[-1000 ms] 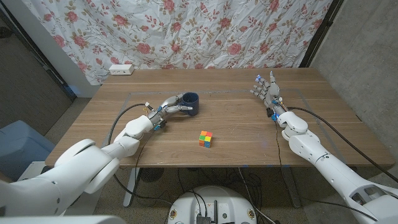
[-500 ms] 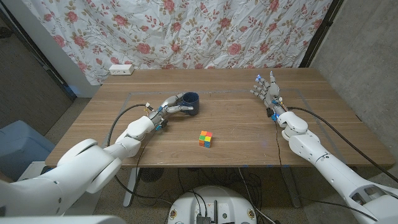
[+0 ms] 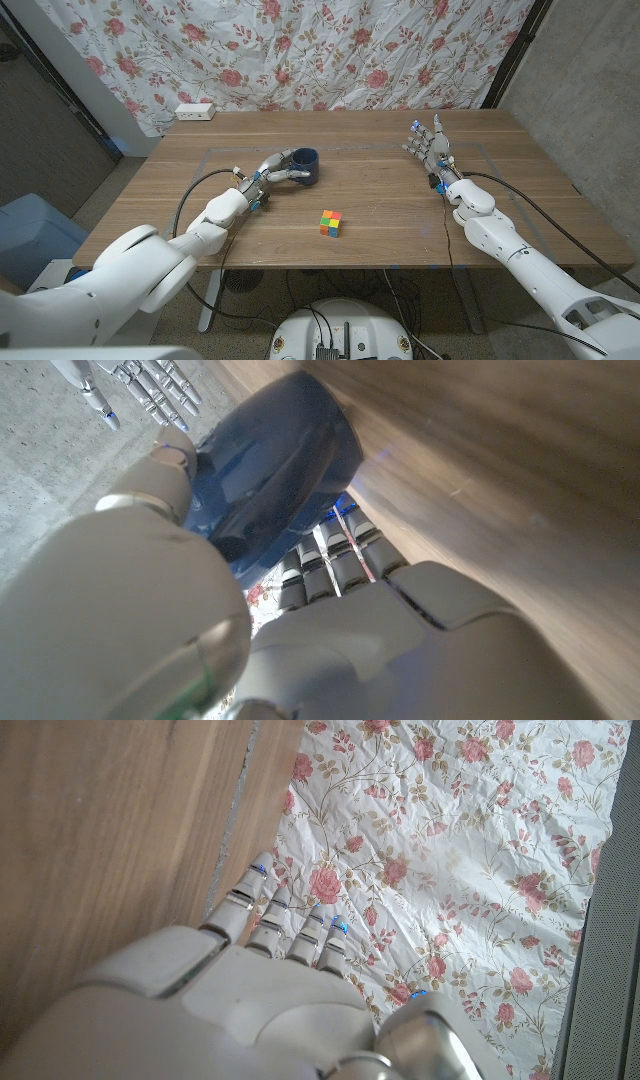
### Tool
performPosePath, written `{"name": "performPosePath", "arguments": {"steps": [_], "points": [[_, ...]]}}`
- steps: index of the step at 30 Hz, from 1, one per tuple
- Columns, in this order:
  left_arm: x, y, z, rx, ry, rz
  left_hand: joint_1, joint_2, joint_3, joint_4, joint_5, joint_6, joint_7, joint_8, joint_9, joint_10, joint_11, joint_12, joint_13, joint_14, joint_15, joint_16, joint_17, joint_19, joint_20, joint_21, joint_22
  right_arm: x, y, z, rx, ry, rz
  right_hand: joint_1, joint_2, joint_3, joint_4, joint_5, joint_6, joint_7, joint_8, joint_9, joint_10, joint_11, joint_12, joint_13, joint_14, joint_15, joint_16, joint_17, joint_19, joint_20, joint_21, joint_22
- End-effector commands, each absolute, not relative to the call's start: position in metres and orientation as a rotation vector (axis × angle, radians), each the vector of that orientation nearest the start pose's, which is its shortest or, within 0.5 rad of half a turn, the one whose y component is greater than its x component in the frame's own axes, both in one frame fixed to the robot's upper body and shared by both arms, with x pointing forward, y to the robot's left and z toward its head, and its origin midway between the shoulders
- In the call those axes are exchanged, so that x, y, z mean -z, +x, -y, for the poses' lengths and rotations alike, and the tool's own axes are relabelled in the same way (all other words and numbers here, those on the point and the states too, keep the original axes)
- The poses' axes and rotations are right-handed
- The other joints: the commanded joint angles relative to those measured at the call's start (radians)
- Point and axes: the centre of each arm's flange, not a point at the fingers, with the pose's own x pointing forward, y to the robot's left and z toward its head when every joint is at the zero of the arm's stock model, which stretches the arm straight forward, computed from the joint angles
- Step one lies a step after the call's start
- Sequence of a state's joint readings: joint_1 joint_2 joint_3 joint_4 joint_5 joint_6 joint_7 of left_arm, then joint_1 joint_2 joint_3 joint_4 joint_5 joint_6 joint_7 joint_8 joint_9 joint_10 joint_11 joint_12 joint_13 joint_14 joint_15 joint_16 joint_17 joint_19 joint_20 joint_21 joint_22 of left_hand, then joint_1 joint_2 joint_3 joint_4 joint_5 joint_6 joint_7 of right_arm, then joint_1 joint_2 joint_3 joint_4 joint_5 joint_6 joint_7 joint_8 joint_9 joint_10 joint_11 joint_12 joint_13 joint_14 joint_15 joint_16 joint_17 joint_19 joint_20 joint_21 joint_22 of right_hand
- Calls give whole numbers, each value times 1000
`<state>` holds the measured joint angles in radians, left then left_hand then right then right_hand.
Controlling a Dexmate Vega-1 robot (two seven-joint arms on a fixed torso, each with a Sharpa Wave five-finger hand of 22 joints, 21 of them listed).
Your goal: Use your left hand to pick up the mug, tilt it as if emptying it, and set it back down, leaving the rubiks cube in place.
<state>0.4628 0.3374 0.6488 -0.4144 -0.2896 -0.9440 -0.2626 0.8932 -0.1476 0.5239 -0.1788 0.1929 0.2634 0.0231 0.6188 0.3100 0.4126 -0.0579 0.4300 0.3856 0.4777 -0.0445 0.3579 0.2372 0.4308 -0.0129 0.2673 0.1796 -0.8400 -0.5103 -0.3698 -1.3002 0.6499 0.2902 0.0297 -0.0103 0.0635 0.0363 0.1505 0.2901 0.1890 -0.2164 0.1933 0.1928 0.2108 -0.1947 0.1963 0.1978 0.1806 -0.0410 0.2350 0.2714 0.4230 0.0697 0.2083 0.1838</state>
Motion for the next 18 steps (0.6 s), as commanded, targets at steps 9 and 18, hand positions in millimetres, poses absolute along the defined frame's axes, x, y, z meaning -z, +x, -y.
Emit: {"name": "performPosePath", "arguments": {"steps": [9, 18], "points": [[63, 684, -256, 365, 453, 756, 140, 113, -35, 0, 5, 46, -7, 48, 38, 118, -83, 29, 37, 48, -139, 40, 23, 58, -18, 20, 6, 27, 653, 291, -206, 41, 594, 8, 23, 1, 7, 4, -1, -6, 4, 2, 8, 3, 5, 4, 6, -49, 2, 6, 3, 0, 6, 5], [61, 680, -249, 360, 404, 786, 162, 123, -62, 2, 5, 80, -17, 85, 50, 161, -95, 52, 61, 79, -154, 67, 37, 83, -20, 28, 9, 27, 653, 291, -206, 42, 594, 8, 23, 1, 7, 4, -1, -6, 4, 2, 8, 1, 5, 4, 6, -49, 2, 6, 3, 0, 6, 5]]}}
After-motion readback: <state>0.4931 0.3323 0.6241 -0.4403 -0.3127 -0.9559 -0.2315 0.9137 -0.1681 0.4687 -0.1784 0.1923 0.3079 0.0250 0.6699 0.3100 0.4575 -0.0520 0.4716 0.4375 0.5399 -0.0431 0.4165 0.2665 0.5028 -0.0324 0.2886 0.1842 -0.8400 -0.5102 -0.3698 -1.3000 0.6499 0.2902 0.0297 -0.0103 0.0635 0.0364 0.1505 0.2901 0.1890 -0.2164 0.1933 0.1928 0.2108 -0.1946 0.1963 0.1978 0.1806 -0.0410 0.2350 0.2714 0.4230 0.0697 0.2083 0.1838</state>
